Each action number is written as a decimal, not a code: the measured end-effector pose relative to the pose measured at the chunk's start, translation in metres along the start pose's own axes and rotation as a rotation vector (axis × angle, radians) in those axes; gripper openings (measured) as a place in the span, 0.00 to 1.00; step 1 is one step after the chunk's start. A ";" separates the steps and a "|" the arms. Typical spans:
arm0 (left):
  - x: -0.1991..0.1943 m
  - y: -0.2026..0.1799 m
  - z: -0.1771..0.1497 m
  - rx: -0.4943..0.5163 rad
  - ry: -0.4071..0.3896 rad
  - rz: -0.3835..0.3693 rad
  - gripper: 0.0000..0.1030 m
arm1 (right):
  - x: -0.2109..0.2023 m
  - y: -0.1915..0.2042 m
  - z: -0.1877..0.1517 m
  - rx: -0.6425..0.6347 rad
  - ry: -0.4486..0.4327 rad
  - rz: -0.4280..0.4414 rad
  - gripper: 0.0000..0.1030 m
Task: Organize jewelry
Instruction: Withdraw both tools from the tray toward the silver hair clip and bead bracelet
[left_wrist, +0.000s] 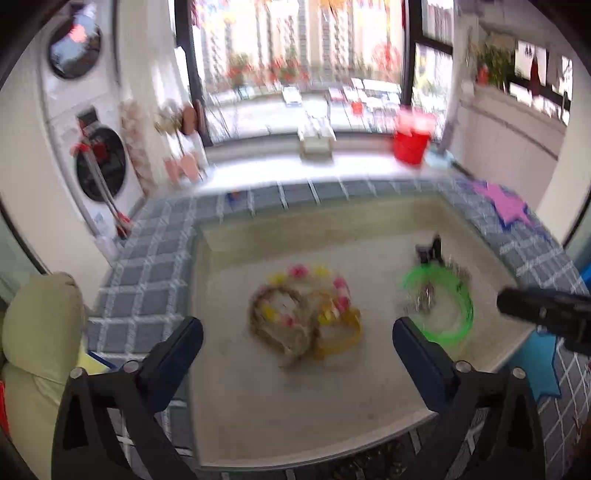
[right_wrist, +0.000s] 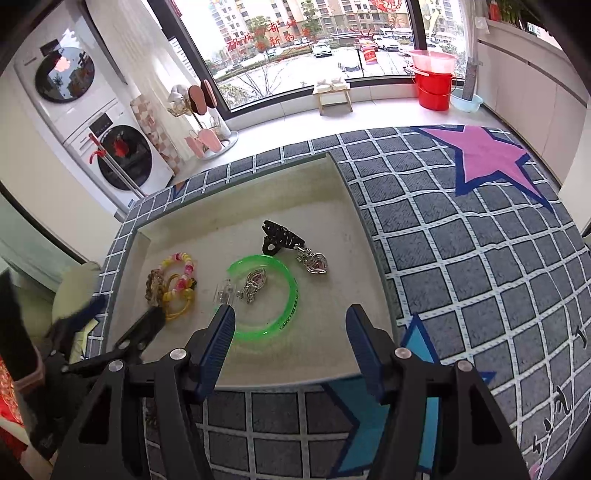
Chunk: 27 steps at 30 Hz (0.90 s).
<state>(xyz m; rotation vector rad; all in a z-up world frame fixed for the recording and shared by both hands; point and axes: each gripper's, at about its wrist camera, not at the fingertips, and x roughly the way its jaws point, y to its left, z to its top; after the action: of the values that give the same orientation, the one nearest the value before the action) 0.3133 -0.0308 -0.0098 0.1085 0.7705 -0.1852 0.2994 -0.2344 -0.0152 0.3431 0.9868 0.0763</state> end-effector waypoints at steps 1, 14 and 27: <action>-0.003 -0.001 0.002 0.008 0.002 -0.010 1.00 | -0.003 0.000 -0.001 0.000 -0.005 0.003 0.64; -0.055 0.011 -0.005 -0.002 -0.046 -0.042 1.00 | -0.044 0.004 -0.018 -0.006 -0.057 0.062 0.80; -0.092 0.016 -0.050 -0.007 0.018 -0.139 1.00 | -0.083 0.005 -0.057 -0.044 -0.146 0.080 1.00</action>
<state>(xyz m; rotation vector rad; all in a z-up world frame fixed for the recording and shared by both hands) 0.2179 0.0048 0.0194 0.0498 0.7968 -0.3140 0.2065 -0.2330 0.0245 0.3429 0.8255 0.1430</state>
